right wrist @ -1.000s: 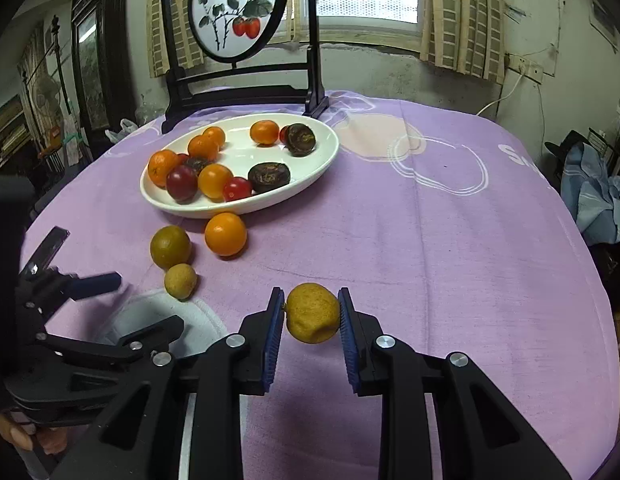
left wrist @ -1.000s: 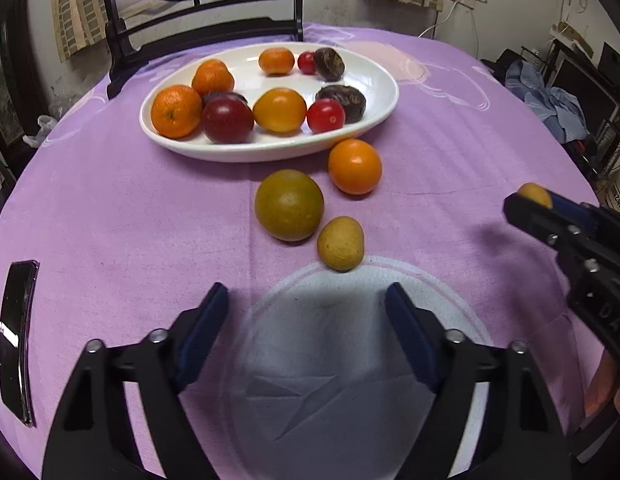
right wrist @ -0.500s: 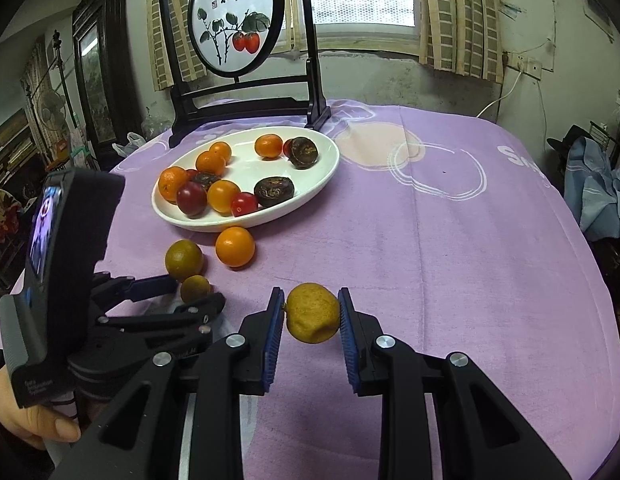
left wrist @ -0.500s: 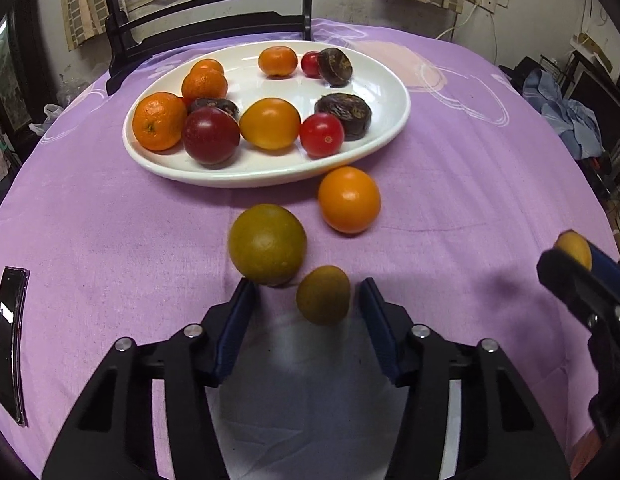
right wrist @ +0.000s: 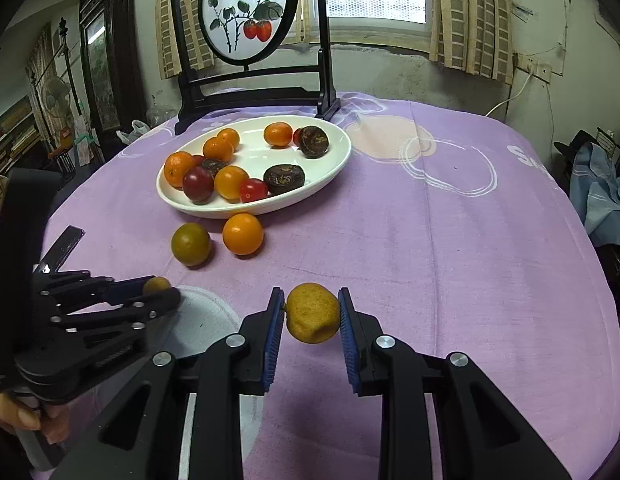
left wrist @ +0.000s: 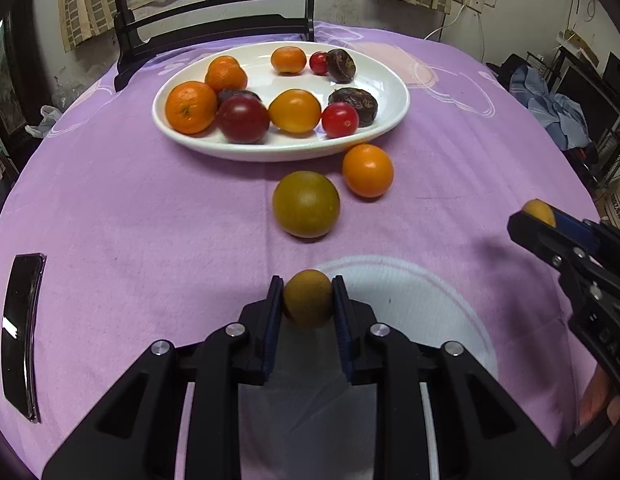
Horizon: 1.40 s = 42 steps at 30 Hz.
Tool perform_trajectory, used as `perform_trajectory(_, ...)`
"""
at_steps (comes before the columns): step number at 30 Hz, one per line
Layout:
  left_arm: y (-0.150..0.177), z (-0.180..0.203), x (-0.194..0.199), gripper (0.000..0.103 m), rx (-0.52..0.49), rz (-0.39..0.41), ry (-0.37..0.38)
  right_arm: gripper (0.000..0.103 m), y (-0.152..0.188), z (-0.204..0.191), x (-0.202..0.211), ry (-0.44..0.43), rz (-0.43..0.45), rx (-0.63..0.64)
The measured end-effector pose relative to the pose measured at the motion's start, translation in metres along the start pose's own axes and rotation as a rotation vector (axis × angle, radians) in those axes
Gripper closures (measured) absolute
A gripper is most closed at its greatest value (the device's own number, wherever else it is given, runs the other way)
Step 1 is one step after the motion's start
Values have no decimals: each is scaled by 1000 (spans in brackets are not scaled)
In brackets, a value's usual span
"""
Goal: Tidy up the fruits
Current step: 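Release both small yellow fruits on the plate with the left and right tools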
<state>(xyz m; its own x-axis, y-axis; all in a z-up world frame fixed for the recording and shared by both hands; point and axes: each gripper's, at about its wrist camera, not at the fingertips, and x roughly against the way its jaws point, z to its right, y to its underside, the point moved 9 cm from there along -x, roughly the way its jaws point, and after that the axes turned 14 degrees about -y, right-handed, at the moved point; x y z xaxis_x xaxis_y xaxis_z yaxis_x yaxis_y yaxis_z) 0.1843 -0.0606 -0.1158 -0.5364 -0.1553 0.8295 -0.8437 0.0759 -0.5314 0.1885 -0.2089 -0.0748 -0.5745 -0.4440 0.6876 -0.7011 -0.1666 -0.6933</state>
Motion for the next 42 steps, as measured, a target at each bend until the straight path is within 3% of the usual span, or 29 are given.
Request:
perform_trajectory(8,-4,-33,18,79,5,42,-9,75,0,-14,-6,-43,-3,23)
perform_trajectory(14,-34,-48,26,79,-2,80,-21,75,-15,-34,-8,-103,9,28)
perform_trajectory(20,-81,-54,24,79,1,129,-32,75,-61,-48,-25,-107,11,102)
perform_trajectory(28,-150,-63,-18,79,65,122,-64,75,-115,-45,-79,-102,12,114)
perform_trajectory(35,-166,-64,-47,79,97,90,-74,75,-128,-22,-119,-77,-5,67)
perform_trajectory(36,-166,-64,-50,76,101,83,-80,70,-129,-21,-121,-78,3,56)
perform_trajectory(38,-165,-67,-53,53,121,74,-101,57,-131,-17,-120,-82,21,32)
perform_trajectory(39,-165,-69,-51,45,134,81,-98,57,-132,-15,-117,-82,32,26)
perform_trajectory(42,-164,-72,-41,43,141,99,-85,57,-128,-14,-103,-82,45,35)
